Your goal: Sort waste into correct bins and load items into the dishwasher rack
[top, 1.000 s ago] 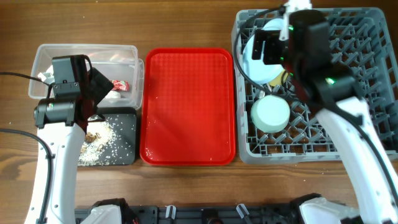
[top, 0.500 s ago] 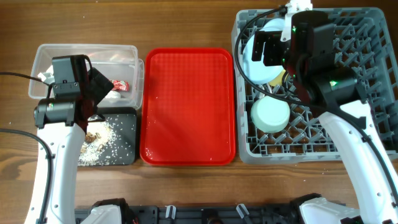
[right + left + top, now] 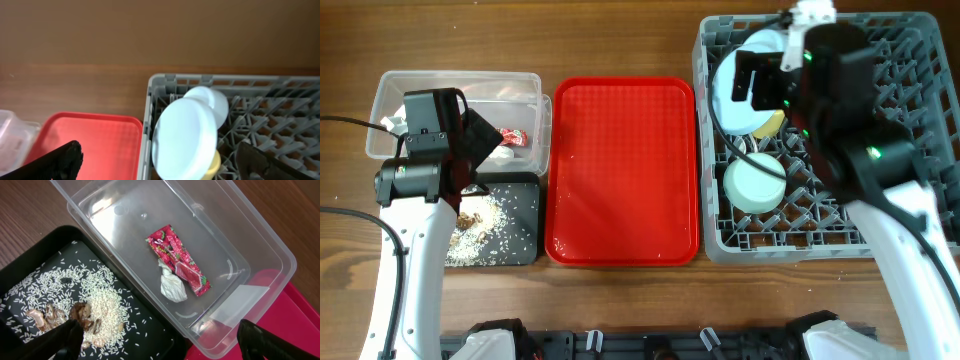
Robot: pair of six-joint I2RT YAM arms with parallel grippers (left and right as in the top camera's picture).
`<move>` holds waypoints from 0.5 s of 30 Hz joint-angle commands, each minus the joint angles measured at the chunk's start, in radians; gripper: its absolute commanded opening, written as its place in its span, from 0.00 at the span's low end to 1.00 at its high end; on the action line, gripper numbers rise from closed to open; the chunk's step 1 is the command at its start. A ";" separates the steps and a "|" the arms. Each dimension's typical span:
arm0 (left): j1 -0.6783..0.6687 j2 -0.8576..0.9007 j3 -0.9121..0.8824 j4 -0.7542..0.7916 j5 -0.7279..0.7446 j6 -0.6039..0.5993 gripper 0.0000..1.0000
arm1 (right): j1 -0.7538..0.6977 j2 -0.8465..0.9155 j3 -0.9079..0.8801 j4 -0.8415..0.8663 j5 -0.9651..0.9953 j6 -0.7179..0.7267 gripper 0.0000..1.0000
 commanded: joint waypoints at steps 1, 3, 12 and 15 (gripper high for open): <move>0.005 -0.009 0.012 0.002 -0.006 0.016 1.00 | 0.002 -0.170 0.003 -0.036 0.009 -0.019 1.00; 0.005 -0.009 0.012 0.002 -0.006 0.016 1.00 | 0.002 -0.248 0.003 -0.048 0.014 -0.020 1.00; 0.005 -0.009 0.012 0.002 -0.006 0.016 1.00 | 0.002 -0.559 -0.043 -0.070 0.044 -0.020 1.00; 0.005 -0.009 0.012 0.002 -0.006 0.016 1.00 | 0.002 -0.710 -0.141 -0.024 0.044 -0.020 1.00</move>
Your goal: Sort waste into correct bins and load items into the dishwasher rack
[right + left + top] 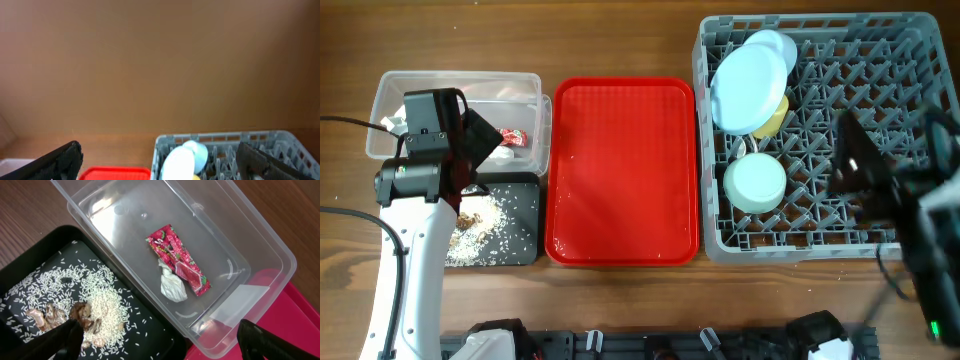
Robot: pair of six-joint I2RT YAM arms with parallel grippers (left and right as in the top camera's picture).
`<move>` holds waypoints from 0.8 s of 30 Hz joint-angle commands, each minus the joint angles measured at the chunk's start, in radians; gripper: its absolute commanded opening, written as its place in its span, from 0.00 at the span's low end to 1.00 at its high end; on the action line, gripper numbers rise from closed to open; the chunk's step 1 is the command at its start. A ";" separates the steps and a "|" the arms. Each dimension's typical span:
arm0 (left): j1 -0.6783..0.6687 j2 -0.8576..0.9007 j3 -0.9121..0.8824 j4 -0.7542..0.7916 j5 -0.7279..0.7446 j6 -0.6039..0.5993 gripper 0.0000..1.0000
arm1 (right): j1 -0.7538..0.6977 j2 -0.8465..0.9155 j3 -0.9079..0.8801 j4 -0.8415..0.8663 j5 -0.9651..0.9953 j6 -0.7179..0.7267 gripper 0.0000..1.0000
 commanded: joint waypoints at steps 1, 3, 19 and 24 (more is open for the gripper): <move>0.005 -0.009 0.012 0.002 -0.006 0.016 1.00 | 0.002 -0.164 -0.129 0.050 0.020 -0.017 1.00; 0.005 -0.009 0.012 0.002 -0.006 0.016 1.00 | 0.001 -0.286 -0.251 0.136 0.020 -0.016 1.00; 0.005 -0.009 0.012 0.002 -0.006 0.016 1.00 | -0.116 -0.702 -1.086 0.883 -0.132 -0.011 1.00; 0.005 -0.009 0.012 0.002 -0.006 0.016 1.00 | -0.116 -0.702 -1.242 1.028 -0.130 0.012 1.00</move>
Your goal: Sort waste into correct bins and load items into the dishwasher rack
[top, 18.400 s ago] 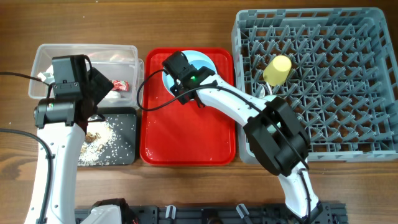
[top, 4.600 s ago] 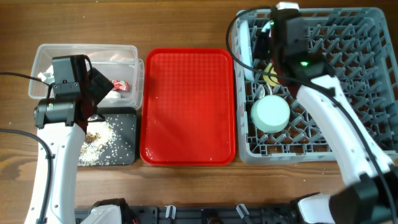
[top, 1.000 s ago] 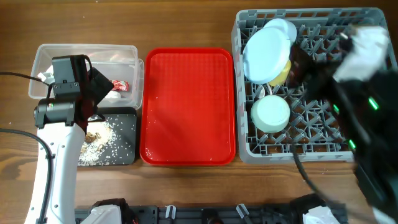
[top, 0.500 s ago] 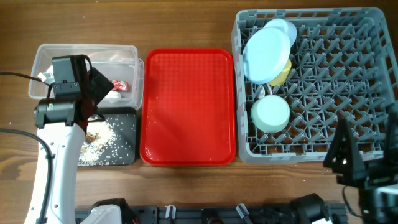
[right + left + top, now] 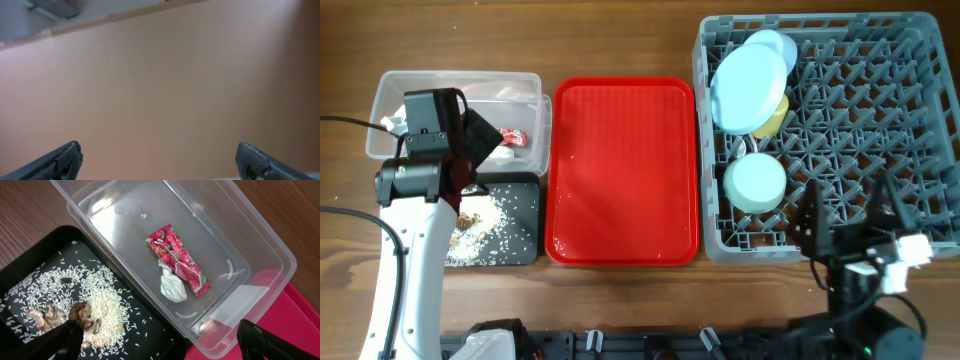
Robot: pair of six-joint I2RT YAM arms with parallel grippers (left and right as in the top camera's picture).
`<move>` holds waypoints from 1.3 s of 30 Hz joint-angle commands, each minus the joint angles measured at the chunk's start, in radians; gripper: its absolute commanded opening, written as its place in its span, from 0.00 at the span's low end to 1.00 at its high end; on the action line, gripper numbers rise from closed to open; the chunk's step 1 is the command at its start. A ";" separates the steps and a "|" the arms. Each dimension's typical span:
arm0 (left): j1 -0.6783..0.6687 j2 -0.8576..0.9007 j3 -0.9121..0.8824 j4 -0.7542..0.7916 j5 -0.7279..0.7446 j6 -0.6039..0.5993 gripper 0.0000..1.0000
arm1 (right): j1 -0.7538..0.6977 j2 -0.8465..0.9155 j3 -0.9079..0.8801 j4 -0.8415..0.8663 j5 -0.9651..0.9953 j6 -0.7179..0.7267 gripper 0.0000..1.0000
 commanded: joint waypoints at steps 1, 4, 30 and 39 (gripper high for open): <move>0.005 -0.009 0.012 0.002 -0.006 0.016 0.99 | -0.006 -0.017 -0.100 0.040 -0.031 0.027 1.00; 0.005 -0.009 0.012 0.002 -0.006 0.016 1.00 | -0.006 -0.017 -0.137 0.027 -0.031 0.063 1.00; 0.005 -0.009 0.012 0.002 -0.006 0.016 1.00 | -0.006 -0.018 -0.220 -0.261 -0.105 -0.156 1.00; 0.005 -0.009 0.012 0.002 -0.006 0.016 1.00 | -0.006 -0.018 -0.220 -0.261 -0.105 -0.155 1.00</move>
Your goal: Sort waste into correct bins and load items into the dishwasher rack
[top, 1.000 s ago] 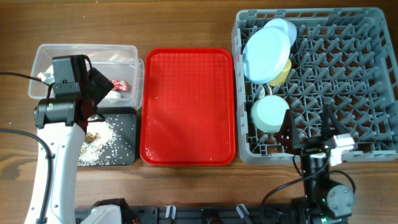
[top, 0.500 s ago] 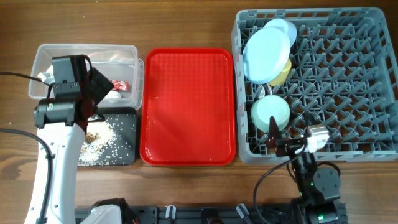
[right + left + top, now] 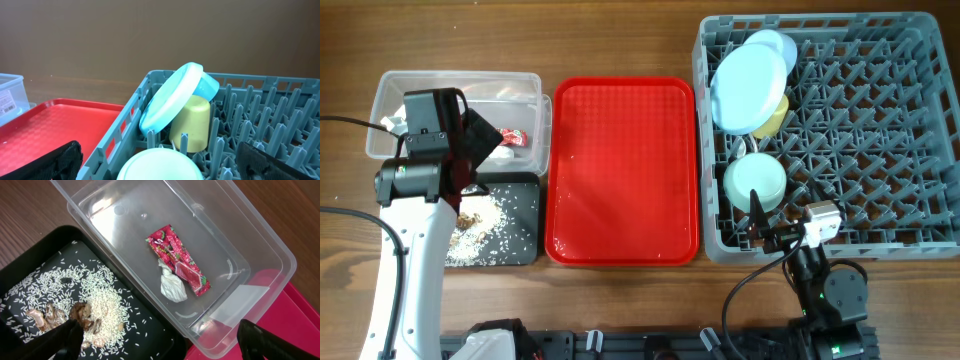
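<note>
The grey dishwasher rack (image 3: 880,120) holds a light blue plate (image 3: 171,98) leaning on a yellow cup (image 3: 192,122), with a pale green bowl (image 3: 754,182) in front of them. My right gripper (image 3: 160,162) is open and empty, low at the rack's front edge (image 3: 770,226), facing these dishes. A clear bin (image 3: 240,235) contains a red wrapper (image 3: 178,261) and a crumpled white tissue (image 3: 171,285). Beside it a black tray (image 3: 30,275) carries rice and brown scraps (image 3: 82,312). My left gripper (image 3: 160,342) hangs open above both (image 3: 472,148).
A red serving tray (image 3: 622,170) lies between the bins and the rack, with nothing on it. The right side of the rack shows only bare grey pegs. Brown wooden table (image 3: 620,40) runs behind everything.
My right gripper, which sat in front of the rack's right corner looking at a bare wall, is now at the rack's front edge facing the bowl, cup and plate. The left arm is unchanged.
My right gripper was open over the rack's back left, by the blue plate. Then it stood off to the rack's right side, then low in front of the table pointing upward, and now rests at the rack's front. My left gripper stayed open over the bins throughout.
</note>
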Robot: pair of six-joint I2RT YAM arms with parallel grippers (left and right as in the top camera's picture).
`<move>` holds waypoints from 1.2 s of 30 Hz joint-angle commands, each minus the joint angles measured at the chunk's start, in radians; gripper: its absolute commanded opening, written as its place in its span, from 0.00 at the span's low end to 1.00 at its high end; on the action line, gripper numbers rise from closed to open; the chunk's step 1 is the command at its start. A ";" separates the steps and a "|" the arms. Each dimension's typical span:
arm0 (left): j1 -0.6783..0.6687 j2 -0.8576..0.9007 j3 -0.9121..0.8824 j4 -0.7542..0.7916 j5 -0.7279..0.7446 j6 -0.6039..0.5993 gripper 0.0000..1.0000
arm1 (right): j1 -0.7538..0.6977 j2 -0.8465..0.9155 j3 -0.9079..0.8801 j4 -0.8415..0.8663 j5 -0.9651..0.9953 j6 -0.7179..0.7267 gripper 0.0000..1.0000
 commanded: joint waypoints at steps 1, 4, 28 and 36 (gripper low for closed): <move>0.005 -0.009 0.012 0.002 -0.006 0.016 1.00 | -0.006 -0.012 -0.001 0.005 -0.019 -0.009 1.00; 0.005 -0.009 0.012 0.002 -0.006 0.016 1.00 | -0.006 -0.012 -0.001 0.005 -0.019 -0.009 0.99; 0.005 -0.009 0.012 0.002 -0.006 0.016 1.00 | -0.006 -0.012 -0.001 0.005 -0.019 -0.009 1.00; -0.006 -0.038 0.008 -0.005 -0.005 0.016 1.00 | -0.006 -0.012 -0.001 0.005 -0.019 -0.009 1.00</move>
